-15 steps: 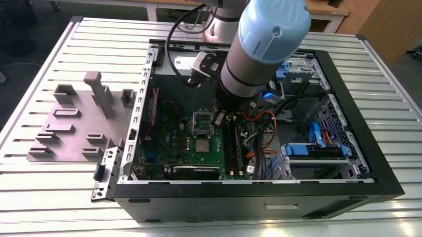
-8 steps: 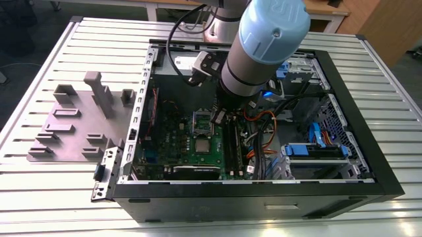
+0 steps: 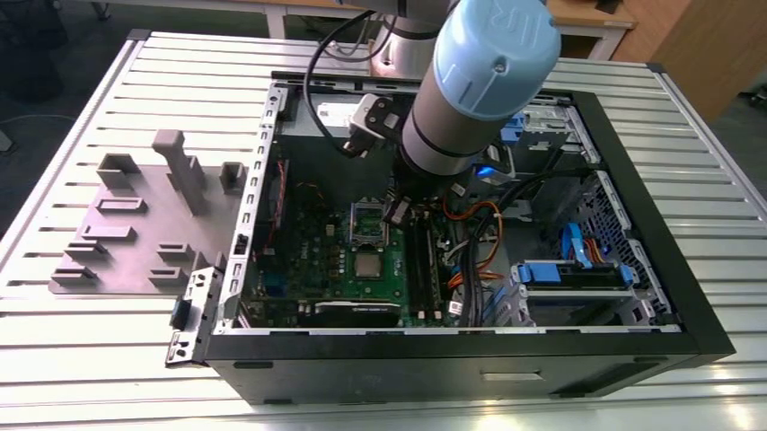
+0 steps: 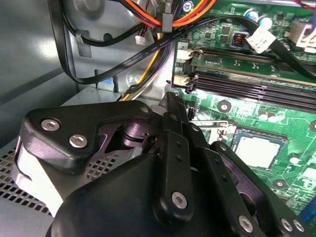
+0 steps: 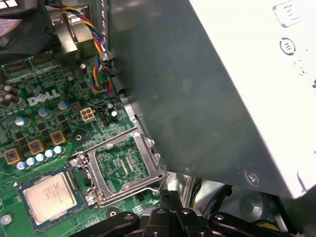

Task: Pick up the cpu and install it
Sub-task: 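Close the cpu cover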

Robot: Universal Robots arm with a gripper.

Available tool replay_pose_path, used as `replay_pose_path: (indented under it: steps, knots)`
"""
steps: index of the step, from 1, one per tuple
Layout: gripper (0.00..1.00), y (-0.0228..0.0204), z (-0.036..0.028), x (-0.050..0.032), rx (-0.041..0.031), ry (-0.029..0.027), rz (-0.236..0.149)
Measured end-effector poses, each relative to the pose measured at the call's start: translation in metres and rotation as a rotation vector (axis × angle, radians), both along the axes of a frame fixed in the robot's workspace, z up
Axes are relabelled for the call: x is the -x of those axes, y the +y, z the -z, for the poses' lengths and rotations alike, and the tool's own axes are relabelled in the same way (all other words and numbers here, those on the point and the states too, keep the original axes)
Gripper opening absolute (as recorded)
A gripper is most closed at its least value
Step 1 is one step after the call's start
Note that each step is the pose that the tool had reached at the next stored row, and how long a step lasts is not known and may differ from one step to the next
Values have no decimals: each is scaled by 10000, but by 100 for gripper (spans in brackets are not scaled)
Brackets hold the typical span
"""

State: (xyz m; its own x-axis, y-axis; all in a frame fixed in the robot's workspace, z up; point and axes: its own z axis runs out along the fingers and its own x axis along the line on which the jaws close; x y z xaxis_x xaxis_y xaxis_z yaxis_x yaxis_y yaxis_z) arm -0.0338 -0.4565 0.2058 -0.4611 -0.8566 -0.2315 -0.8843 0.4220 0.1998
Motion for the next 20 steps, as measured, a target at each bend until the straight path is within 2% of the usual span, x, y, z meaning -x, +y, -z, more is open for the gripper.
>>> replay_pose_path:
  steps: [6,20]
  knots:
    - [11,26,31,0,-31,0,0]
    - [11,27,62,4,-35,0,0]
